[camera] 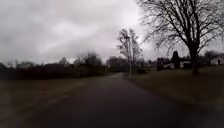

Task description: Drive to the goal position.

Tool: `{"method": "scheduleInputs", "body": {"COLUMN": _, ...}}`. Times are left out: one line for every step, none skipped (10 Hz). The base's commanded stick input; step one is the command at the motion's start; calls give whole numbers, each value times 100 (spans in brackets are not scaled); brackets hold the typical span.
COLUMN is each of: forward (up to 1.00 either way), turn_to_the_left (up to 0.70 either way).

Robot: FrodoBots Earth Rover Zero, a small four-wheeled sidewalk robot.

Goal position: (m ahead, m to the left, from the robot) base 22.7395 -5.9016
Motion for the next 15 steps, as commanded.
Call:
{"method": "scheduleInputs", "body": {"forward": 85, "turn_to_the_left": 12}}
{"method": "scheduleInputs", "body": {"forward": 85, "turn_to_the_left": 34}}
{"method": "scheduleInputs", "body": {"forward": 85, "turn_to_the_left": 34}}
{"method": "scheduleInputs", "body": {"forward": 85, "turn_to_the_left": 34}}
{"method": "scheduleInputs", "body": {"forward": 85, "turn_to_the_left": 0}}
{"method": "scheduleInputs", "body": {"forward": 85, "turn_to_the_left": 0}}
{"method": "scheduleInputs", "body": {"forward": 85, "turn_to_the_left": 0}}
{"method": "scheduleInputs", "body": {"forward": 85, "turn_to_the_left": 0}}
{"method": "scheduleInputs", "body": {"forward": 85, "turn_to_the_left": 0}}
{"method": "scheduleInputs", "body": {"forward": 85, "turn_to_the_left": 0}}
{"method": "scheduleInputs", "body": {"forward": 85, "turn_to_the_left": 0}}
{"method": "scheduleInputs", "body": {"forward": 85, "turn_to_the_left": 0}}
{"method": "scheduleInputs", "body": {"forward": 85, "turn_to_the_left": 0}}
{"method": "scheduleInputs", "body": {"forward": 85, "turn_to_the_left": 0}}
{"method": "scheduleInputs", "body": {"forward": 85, "turn_to_the_left": 0}}
